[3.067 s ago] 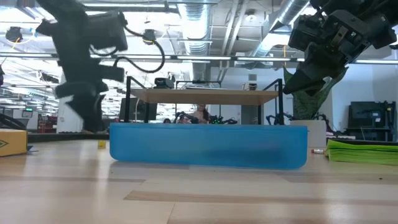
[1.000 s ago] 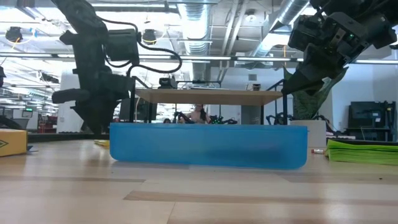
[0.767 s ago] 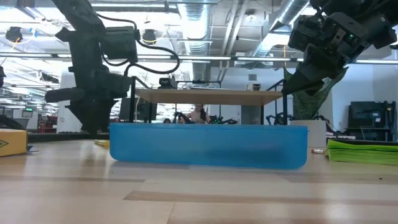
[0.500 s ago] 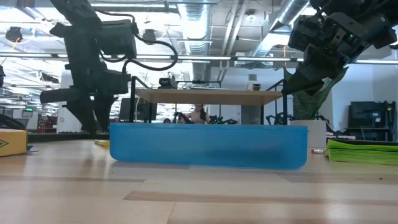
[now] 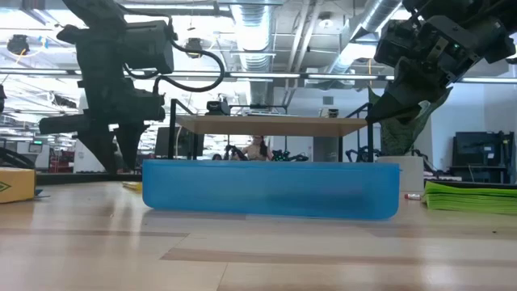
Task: Pack school essentials
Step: Put the yellow pen into the blue supply box
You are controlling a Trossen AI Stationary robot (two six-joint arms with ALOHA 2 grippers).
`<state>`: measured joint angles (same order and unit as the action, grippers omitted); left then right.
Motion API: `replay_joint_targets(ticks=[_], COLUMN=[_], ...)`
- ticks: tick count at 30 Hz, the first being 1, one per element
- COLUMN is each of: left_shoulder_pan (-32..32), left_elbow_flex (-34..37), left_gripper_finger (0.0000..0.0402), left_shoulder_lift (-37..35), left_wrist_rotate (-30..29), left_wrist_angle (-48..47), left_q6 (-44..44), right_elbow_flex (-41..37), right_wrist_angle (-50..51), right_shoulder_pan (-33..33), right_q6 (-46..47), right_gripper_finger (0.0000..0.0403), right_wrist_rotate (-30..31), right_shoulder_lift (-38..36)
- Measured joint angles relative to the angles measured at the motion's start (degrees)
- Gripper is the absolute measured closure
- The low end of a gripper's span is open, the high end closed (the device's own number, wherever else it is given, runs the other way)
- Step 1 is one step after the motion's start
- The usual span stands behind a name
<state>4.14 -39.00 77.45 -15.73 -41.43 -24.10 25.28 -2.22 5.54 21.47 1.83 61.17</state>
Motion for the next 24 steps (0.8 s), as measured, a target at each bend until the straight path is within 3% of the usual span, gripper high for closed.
replay_joint_targets(ticks=[15,24], left_shoulder_pan=[4.8,8.9], left_elbow_flex=[0.0,0.0], left_gripper_finger=[0.0246,0.0246], left_shoulder_lift=[0.1,4.8], left_wrist_rotate=[3.1,6.1], left_wrist_angle=[5.2,6.9], left_q6=[-5.6,-10.4], right_elbow_flex=[0.0,0.0], right_wrist_angle=[0.0,0.2], right_shoulder_pan=[0.0,0.0], right_q6=[0.6,0.6], right_gripper_finger=[0.0315,0.0315], right_wrist_rotate=[0.0,-0.3], right_shoulder_lift=[0.0,0.0])
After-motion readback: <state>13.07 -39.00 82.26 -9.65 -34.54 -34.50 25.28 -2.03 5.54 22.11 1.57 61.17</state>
